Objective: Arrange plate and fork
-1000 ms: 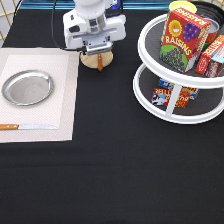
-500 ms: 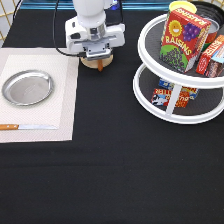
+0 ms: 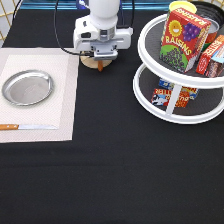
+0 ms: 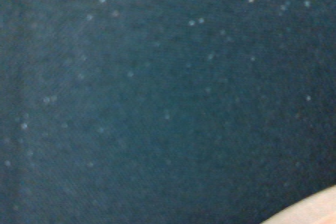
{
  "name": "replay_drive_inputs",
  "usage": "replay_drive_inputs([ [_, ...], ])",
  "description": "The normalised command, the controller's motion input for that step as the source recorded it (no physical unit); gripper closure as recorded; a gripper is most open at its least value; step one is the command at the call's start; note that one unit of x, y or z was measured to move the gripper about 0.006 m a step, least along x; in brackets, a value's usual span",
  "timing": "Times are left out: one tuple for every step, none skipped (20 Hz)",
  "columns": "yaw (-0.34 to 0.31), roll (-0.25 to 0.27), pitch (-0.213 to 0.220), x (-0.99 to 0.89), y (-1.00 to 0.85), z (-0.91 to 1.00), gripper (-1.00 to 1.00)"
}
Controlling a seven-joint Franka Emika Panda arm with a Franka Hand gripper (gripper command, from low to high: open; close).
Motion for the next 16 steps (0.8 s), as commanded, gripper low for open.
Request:
replay_drive_inputs([
  [0.036, 0.033, -0.035, -0.23, -0.37, -0.13, 1.0],
  [0.021, 0.048, -0.04, -0.27, -0.36, -0.19, 1.0],
  [0.015, 0.055, -0.044, -0.28, -0.33, -0.23, 1.0],
  [0.0, 0.056, -0.051, -0.28, -0.29, -0.24, 1.0],
  [0.0, 0.051, -0.055, -0.28, -0.24, -0.25, 1.0],
  [0.0, 0.039, -0.05, -0.26, -0.13, -0.21, 1.0],
  [0.0, 0.02, -0.05, -0.22, -0.04, -0.22, 1.0],
  [0.0, 0.011, -0.048, -0.18, 0.0, -0.21, 1.0],
  [0.0, 0.011, -0.052, -0.19, 0.0, -0.19, 1.0],
  [0.0, 0.013, -0.058, -0.19, 0.0, -0.17, 1.0],
  [0.0, 0.04, -0.059, -0.2, 0.0, -0.14, 1.0],
  [0.0, 0.053, -0.062, -0.22, 0.0, -0.13, 1.0],
  [0.0, 0.071, -0.062, -0.21, 0.0, -0.11, 1.0],
  [0.0, 0.092, -0.057, -0.18, 0.0, -0.05, 1.0],
  [0.0, 0.11, -0.054, -0.19, 0.0, 0.0, 1.0],
  [0.0, 0.134, -0.043, -0.17, 0.0, 0.01, 1.0],
])
